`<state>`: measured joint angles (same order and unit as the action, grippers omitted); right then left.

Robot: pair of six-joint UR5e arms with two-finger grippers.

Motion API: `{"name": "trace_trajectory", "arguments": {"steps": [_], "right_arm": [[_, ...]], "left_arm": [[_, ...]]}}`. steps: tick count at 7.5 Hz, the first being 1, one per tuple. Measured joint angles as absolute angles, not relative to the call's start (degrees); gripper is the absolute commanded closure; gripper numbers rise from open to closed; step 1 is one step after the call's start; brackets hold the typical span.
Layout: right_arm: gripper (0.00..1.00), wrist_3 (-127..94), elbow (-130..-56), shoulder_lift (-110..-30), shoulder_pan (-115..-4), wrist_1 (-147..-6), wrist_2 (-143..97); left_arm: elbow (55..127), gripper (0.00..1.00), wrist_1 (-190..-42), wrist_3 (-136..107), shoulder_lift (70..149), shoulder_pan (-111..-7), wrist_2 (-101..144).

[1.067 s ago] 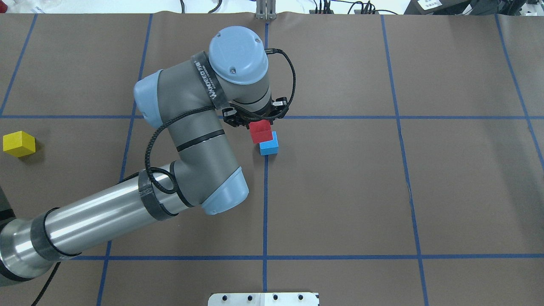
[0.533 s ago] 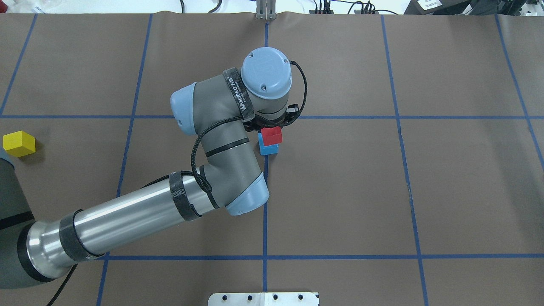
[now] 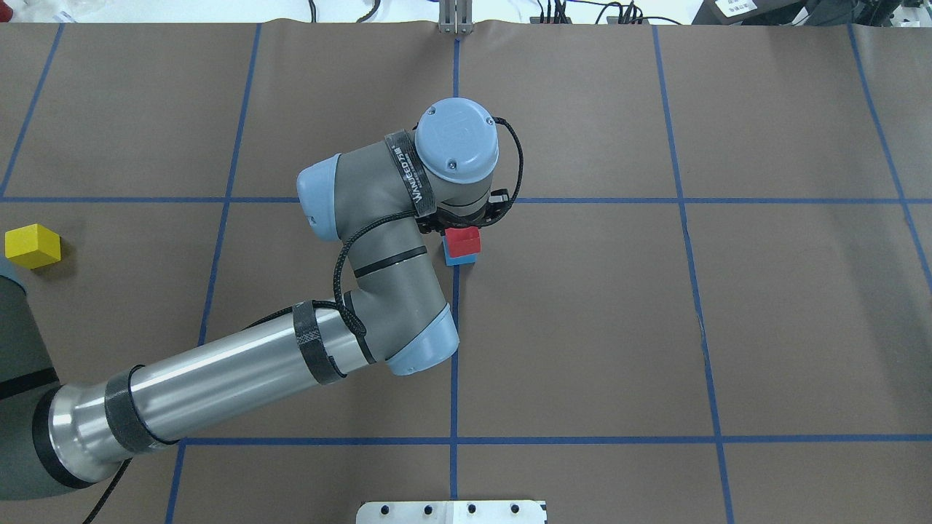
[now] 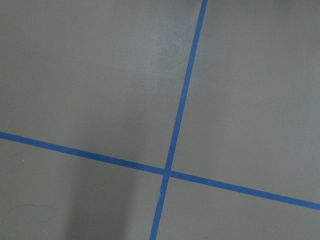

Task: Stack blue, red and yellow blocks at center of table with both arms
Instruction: 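Lower the red cube onto the blue cube and open the left gripper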

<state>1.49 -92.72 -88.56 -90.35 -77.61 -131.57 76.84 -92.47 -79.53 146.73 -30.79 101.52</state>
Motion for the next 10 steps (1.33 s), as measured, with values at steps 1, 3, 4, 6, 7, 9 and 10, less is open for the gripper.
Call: {"name": "trace_trajectory", "arguments": {"steps": [1,3,4,6,7,9,10], "right_arm": [[0.0,1.5,-92.7,-88.5,-90.4,-77.6,-131.6],[0.0,1.5,-92.7,-88.5,-90.3,-77.6,-131.6],[0.0,1.5,-92.7,-88.5,-90.4,-77.6,-131.6],[0.0,1.5,-92.7,-88.5,-90.4,-77.6,-131.6],[0.0,1.5,-92.7,-88.5,-90.4,-77.6,-131.6],[0.0,1.5,-92.7,-88.5,-90.4,-77.6,-131.6],[0.0,1.5,-92.7,-88.5,-90.4,-77.6,-131.6]], "left_arm": [[76.8,0.97,-92.5,-79.5,146.7,-30.8,101.5],[76.9,0.96,-92.6,-79.0,146.7,-30.8,101.5],[77.0,0.91,-92.6,-78.6,146.7,-30.8,101.4],[77.0,0.64,-93.0,-78.2,146.2,-30.8,101.0],[77.0,0.47,-93.3,-78.2,146.0,-30.8,100.8],[77.2,0.0,-93.5,-78.1,145.8,-30.8,100.3],[77.3,0.0,-93.6,-78.1,145.7,-30.8,100.1]]}}
